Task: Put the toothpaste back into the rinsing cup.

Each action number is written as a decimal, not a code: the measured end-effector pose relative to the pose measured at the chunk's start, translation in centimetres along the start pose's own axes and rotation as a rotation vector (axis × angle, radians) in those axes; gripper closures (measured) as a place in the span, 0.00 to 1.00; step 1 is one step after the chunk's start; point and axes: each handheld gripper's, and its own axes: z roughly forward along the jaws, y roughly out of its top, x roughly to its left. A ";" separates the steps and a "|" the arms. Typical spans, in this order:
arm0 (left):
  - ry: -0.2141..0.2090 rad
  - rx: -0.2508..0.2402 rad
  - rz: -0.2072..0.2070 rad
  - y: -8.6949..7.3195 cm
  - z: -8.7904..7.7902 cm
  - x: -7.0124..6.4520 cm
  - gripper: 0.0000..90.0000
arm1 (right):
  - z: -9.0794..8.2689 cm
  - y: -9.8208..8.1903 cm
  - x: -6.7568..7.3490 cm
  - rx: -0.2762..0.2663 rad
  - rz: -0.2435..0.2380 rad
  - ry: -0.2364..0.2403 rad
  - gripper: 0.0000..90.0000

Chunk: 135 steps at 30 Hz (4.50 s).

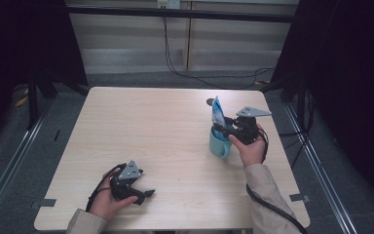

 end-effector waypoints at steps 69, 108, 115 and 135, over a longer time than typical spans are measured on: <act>-0.001 -0.005 -0.003 0.0 0.1 0.0 0.17 | -3.5 -0.3 2.5 0.105 -0.025 0.090 0.17; -0.001 -0.002 -0.002 0.0 0.1 0.0 0.17 | -2.4 -1.4 6.7 0.178 -0.127 0.237 0.16; -0.001 -0.004 -0.003 0.0 0.1 0.0 0.17 | -2.0 -1.9 7.3 0.193 -0.132 0.261 0.16; -0.001 -0.002 -0.002 0.0 0.1 0.0 0.17 | -1.4 -3.5 8.9 0.227 -0.164 0.297 0.16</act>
